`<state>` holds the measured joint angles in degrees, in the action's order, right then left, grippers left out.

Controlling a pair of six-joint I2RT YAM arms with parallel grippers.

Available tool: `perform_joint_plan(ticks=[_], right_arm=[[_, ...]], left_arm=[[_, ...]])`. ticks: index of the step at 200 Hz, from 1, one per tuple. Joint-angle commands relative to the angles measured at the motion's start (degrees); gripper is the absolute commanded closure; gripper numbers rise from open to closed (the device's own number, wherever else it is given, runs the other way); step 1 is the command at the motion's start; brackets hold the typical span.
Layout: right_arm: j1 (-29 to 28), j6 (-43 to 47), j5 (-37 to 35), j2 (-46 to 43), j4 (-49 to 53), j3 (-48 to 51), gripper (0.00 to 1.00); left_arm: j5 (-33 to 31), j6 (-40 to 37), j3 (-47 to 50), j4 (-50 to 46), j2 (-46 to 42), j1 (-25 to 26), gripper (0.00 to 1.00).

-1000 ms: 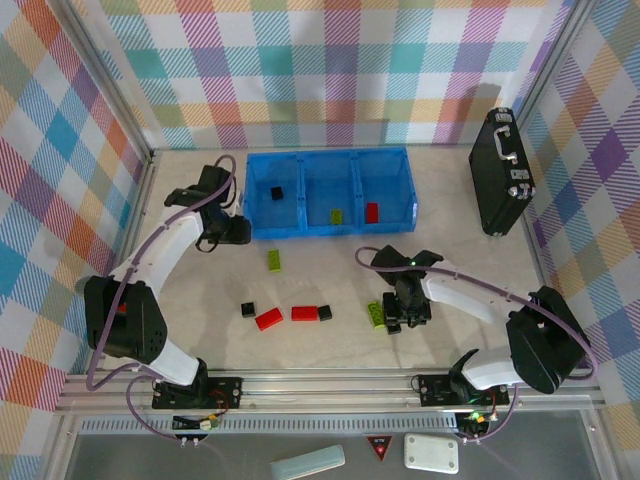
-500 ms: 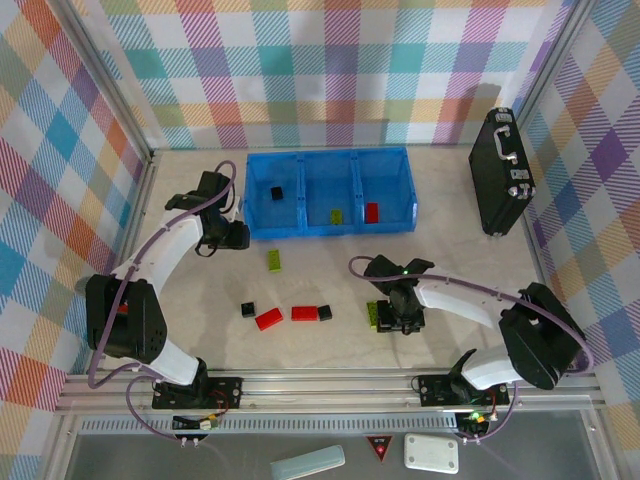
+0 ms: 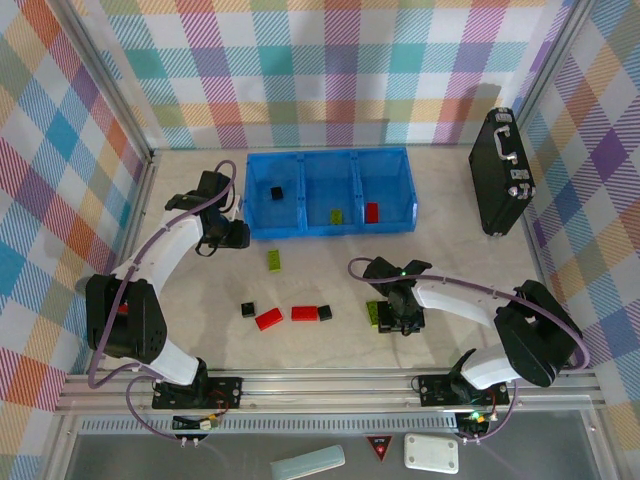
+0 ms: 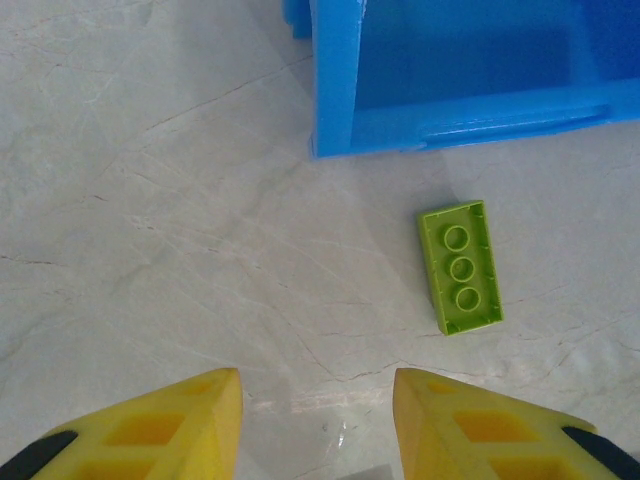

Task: Sort the legos into containers by color
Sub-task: Pick up the lego from the bottom-center of the table.

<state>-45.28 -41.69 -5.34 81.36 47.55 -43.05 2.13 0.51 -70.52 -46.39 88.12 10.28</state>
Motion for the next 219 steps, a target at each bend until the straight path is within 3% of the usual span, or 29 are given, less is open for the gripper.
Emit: perform_joint_plan(ticks=[1,118,219], right_arm=[[-0.3,-1.6,-2.5,0.4,0.4,-0.2,0.53],[-0.3,-1.2,-4.4,-1.2,2.8,-2.0,0.68],[-0.3,3.0,-5.1,-0.1,7.4,-13.5,0.69]], left_arm=[[0.7,-0.7,1.1,-0.3,-0.3,-0.8,0.56],[0.3,-0.7,1.1,-0.2,-0.5,-1.0,0.57],[1.5,-0.7,1.4,0.7,-2.0,-2.4,0.57]])
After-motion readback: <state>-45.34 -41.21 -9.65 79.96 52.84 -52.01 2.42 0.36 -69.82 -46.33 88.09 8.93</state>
